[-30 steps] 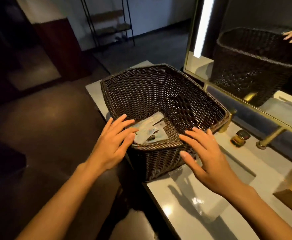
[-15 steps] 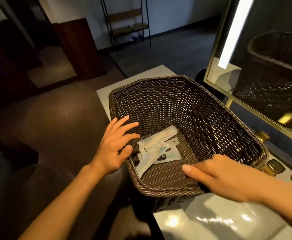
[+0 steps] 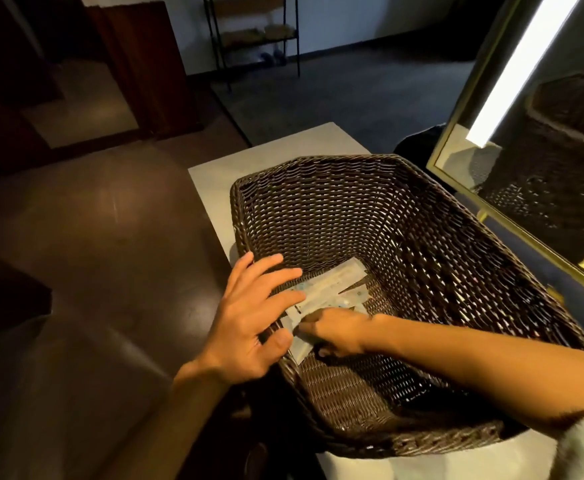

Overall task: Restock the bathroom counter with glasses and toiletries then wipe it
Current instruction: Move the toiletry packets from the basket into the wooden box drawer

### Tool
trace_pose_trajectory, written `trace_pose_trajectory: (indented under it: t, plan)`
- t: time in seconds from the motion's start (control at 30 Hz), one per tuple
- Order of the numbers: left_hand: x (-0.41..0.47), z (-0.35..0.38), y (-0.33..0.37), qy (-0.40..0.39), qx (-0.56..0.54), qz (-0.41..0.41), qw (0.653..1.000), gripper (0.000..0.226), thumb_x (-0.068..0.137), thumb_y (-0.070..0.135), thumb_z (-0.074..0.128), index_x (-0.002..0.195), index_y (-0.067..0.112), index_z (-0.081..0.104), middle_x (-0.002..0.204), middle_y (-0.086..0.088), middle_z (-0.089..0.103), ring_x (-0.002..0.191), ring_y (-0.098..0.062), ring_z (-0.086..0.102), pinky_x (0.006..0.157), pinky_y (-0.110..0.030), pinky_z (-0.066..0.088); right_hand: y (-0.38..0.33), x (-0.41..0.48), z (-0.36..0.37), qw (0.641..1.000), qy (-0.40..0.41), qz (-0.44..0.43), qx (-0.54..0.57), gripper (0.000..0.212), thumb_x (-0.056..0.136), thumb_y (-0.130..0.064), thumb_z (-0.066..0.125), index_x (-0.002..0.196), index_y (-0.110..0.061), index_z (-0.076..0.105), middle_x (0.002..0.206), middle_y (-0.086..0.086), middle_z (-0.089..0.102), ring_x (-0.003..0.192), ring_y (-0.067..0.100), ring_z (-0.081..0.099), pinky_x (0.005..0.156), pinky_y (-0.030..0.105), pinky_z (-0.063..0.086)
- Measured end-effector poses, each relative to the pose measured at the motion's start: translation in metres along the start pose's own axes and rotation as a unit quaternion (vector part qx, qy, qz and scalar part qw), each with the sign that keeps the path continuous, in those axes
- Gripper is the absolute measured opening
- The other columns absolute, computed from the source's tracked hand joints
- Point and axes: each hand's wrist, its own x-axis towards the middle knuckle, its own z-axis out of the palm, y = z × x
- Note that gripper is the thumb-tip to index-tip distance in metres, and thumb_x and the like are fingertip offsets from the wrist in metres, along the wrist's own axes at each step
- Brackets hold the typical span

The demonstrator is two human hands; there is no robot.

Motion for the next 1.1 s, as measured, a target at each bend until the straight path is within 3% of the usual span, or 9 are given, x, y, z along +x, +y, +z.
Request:
trace_pose_trajectory:
  t: [0.07, 0.17, 0.33, 0.47, 0.63, 0.73, 0.83, 0.97, 1.1]
  plan:
    - [0.000, 0.004, 0.000, 0.014, -0.002, -0.004, 1.000, 0.080, 0.101, 0.059, 0.018, 0.104, 0.006, 0.078, 0.129, -0.010, 0.066, 0.136, -0.032, 0.050, 0.122, -0.053, 0.018, 0.002, 0.000, 0.014, 0.999, 0.016, -0.025, -0.030, 0.033, 0.087, -0.023, 0.061, 0.119, -0.017, 0.052, 0.103, 0.007, 0.062, 0.096, 0.029, 0.061, 0.079, 0.039, 0.053]
    - [0.000, 0.009, -0.002, 0.027, 0.003, -0.011, 1.000, 0.084, 0.101, 0.061, 0.015, 0.103, 0.006, 0.079, 0.128, -0.010, 0.067, 0.133, -0.031, 0.052, 0.121, -0.052, 0.019, 0.011, -0.007, 0.019, 0.999, 0.024, -0.033, -0.033, 0.031, 0.085, -0.022, 0.059, 0.115, -0.015, 0.059, 0.108, 0.006, 0.062, 0.101, 0.026, 0.058, 0.089, 0.038, 0.051]
    - [0.000, 0.013, -0.005, 0.041, 0.005, -0.010, 0.999, 0.088, 0.100, 0.063, 0.013, 0.101, 0.006, 0.080, 0.126, -0.012, 0.068, 0.129, -0.030, 0.054, 0.120, -0.054, 0.021, 0.036, -0.011, 0.013, 0.992, 0.055, 0.083, 0.082, 0.032, 0.094, -0.028, 0.045, 0.119, -0.010, 0.051, 0.111, 0.011, 0.050, 0.086, 0.027, 0.055, 0.083, 0.039, 0.050]
    - [0.000, 0.012, -0.003, 0.045, 0.007, -0.010, 0.999, 0.088, 0.100, 0.062, 0.013, 0.099, 0.005, 0.080, 0.123, -0.012, 0.069, 0.128, -0.030, 0.054, 0.121, -0.052, 0.020, 0.049, -0.008, 0.007, 0.970, 0.100, 0.164, 0.148, 0.027, 0.096, -0.038, 0.044, 0.097, -0.012, 0.052, 0.091, 0.006, 0.052, 0.080, 0.023, 0.052, 0.074, 0.035, 0.046]
    - [-0.001, 0.011, -0.001, 0.043, 0.008, -0.017, 0.999, 0.089, 0.100, 0.062, 0.013, 0.098, 0.004, 0.080, 0.122, -0.013, 0.070, 0.128, -0.030, 0.054, 0.121, -0.052, 0.019, 0.056, -0.010, 0.015, 0.957, -0.012, 0.238, 0.168, 0.050, 0.076, -0.062, 0.068, 0.094, -0.017, 0.060, 0.090, 0.003, 0.067, 0.083, 0.021, 0.064, 0.079, 0.034, 0.057]
    - [0.000, 0.013, 0.001, 0.038, 0.008, -0.021, 0.999, 0.088, 0.100, 0.062, 0.013, 0.099, 0.005, 0.080, 0.121, -0.012, 0.070, 0.128, -0.029, 0.054, 0.121, -0.052, 0.019, 0.043, -0.010, 0.035, 0.956, -0.093, 0.210, 0.182, 0.044, 0.074, -0.042, 0.080, 0.106, -0.018, 0.061, 0.097, 0.000, 0.068, 0.090, 0.019, 0.066, 0.084, 0.031, 0.057]
    - [0.001, 0.014, 0.001, 0.039, 0.012, -0.021, 0.999, 0.088, 0.100, 0.062, 0.013, 0.099, 0.004, 0.080, 0.120, -0.013, 0.070, 0.127, -0.030, 0.054, 0.121, -0.051, 0.020, 0.037, -0.009, 0.031, 0.965, -0.097, 0.175, 0.171, 0.026, 0.079, -0.024, 0.073, 0.102, -0.014, 0.065, 0.093, 0.005, 0.071, 0.086, 0.024, 0.068, 0.079, 0.031, 0.059]
    - [0.000, 0.013, -0.001, 0.045, 0.011, -0.019, 0.999, 0.088, 0.100, 0.062, 0.014, 0.097, 0.004, 0.080, 0.118, -0.014, 0.071, 0.125, -0.032, 0.056, 0.121, -0.052, 0.021, 0.037, -0.006, 0.006, 0.964, -0.051, 0.169, 0.199, 0.020, 0.089, -0.025, 0.055, 0.103, -0.014, 0.046, 0.086, 0.006, 0.062, 0.078, 0.025, 0.060, 0.069, 0.033, 0.053]
    - [0.001, 0.013, 0.002, 0.048, 0.007, -0.032, 0.998, 0.092, 0.100, 0.062, 0.010, 0.094, 0.003, 0.080, 0.116, -0.015, 0.072, 0.125, -0.030, 0.055, 0.122, -0.051, 0.021, 0.043, 0.001, -0.005, 0.958, 0.001, 0.192, 0.213, 0.032, 0.086, -0.018, 0.057, 0.112, -0.012, 0.038, 0.087, 0.007, 0.060, 0.082, 0.028, 0.063, 0.068, 0.037, 0.055]
